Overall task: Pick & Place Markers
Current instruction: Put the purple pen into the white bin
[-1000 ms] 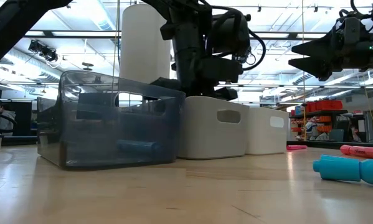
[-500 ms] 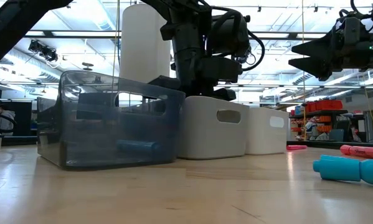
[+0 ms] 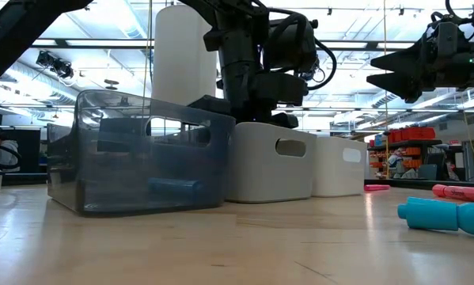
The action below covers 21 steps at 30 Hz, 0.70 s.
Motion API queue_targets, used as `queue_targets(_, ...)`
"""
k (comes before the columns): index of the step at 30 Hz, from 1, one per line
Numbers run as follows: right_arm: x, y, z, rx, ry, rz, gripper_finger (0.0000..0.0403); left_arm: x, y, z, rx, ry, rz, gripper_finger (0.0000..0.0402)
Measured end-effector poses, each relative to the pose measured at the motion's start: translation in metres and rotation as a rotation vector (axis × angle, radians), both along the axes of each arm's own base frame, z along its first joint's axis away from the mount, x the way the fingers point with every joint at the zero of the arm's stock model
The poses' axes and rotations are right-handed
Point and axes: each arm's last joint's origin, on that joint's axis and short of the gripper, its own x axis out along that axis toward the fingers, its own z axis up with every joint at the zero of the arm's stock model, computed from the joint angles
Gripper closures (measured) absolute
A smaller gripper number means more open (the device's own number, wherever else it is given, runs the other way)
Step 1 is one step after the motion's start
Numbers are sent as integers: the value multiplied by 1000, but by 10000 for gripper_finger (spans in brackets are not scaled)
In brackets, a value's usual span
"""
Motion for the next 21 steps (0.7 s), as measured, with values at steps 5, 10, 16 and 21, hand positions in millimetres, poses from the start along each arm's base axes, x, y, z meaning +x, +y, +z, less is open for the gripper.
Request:
queue_targets(5,0,0,0,0,0,0,101,-3,2,10,50,-7,13,169)
queue_targets(10,0,0,0,0,0,0,101,-9,7,30,49,-36,25,170)
queue_targets(16,0,0,0,0,-1,0,101,-18,15,58,29,-78,119,170)
queue_targets(21,0,0,0,0,0,0,101,-25,25,76,-12,-107,276,170)
